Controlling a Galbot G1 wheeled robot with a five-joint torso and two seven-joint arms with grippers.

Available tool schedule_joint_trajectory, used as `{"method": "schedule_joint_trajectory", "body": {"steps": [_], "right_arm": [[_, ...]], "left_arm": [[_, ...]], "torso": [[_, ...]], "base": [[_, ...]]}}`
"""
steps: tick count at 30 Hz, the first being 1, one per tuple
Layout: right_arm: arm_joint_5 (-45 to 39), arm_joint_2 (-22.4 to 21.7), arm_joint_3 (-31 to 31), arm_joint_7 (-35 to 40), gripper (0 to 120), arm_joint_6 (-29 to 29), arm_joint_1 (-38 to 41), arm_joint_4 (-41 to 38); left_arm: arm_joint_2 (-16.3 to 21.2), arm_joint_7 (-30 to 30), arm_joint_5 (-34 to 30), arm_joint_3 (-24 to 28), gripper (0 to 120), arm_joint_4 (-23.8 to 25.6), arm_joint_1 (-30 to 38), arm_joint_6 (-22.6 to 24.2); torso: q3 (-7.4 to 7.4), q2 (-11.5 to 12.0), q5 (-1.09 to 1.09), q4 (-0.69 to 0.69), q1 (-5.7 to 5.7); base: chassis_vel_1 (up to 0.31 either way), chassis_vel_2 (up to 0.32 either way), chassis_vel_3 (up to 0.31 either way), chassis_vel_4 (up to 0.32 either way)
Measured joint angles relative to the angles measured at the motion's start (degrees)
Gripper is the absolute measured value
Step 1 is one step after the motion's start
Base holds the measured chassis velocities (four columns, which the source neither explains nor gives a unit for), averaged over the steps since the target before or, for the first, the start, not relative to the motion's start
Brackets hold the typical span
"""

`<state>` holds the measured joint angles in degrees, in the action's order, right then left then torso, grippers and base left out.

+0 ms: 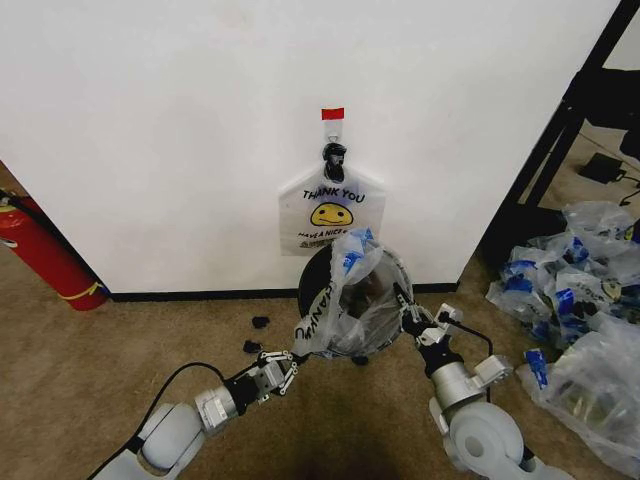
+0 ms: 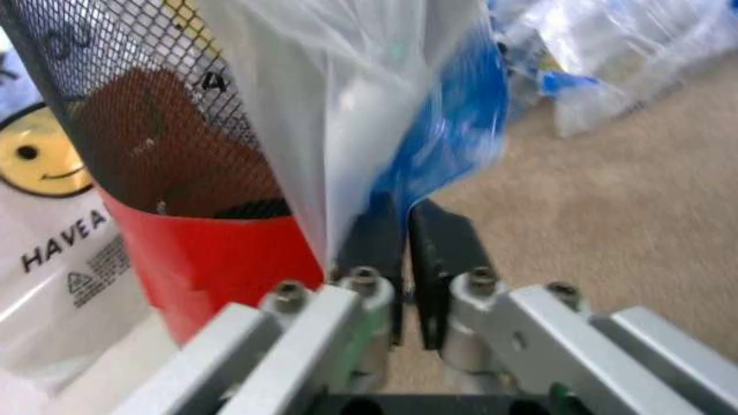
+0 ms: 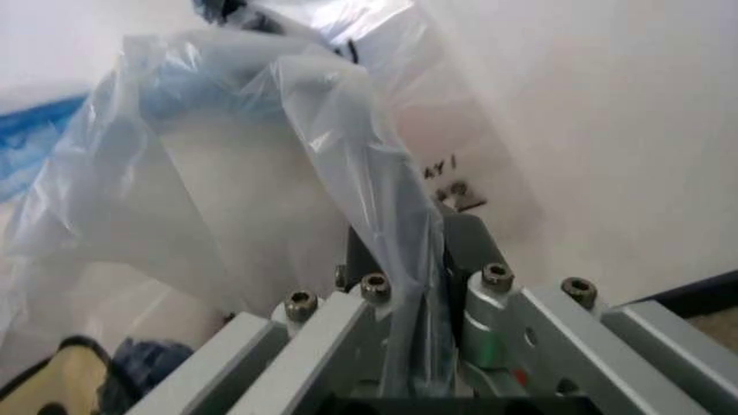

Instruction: Pick up the garbage bag from the wall and place it over the trash bin.

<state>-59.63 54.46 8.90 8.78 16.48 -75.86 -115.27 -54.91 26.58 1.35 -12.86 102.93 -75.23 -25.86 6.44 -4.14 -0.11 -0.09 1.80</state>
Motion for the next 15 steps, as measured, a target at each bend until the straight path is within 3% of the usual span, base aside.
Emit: {"method": "schedule_joint_trajectory", "body": {"steps": [5, 8, 11, 14, 15], "right_arm": [[1.2, 0.65, 0.26, 0.63, 1, 0.49, 1.05, 1.79], [2.15, 1.68, 0.28, 1.68, 1, 1.03, 2.21, 3.78], [2.77, 2.26, 0.11, 2.2, 1, 1.22, 2.75, 4.79], [3.57, 3.2, -0.15, 3.07, 1, 1.46, 3.67, 6.24], [3.57, 3.2, -0.15, 3.07, 1, 1.46, 3.67, 6.24]], "left_arm": [[0.45, 4.89, 2.01, -1.89, 21, -0.22, -0.04, -2.93], [0.66, 13.11, 1.89, -4.25, 36, 0.69, -0.36, -5.73], [0.7, 17.94, 0.8, -5.54, 43, 1.45, -0.68, -6.77], [0.77, 30.28, -3.66, -9.8, 57, 3.73, -1.6, -7.61], [0.77, 30.28, -3.66, -9.8, 57, 3.73, -1.6, -7.61]], "torso": [[0.0, 0.0, -0.01, 0.0, 0.0], [0.0, 0.0, 0.0, 0.0, 0.0], [0.0, 0.0, 0.01, 0.0, 0.0], [0.0, 0.0, 0.0, 0.0, 0.0], [0.0, 0.0, 0.0, 0.0, 0.0]], "base": [[0.0, 0.0, 0.0, 0.0], [0.0, 0.0, 0.0, 0.0], [0.0, 0.0, 0.0, 0.0], [0.0, 0.0, 0.0, 0.0], [0.0, 0.0, 0.0, 0.0]]}}
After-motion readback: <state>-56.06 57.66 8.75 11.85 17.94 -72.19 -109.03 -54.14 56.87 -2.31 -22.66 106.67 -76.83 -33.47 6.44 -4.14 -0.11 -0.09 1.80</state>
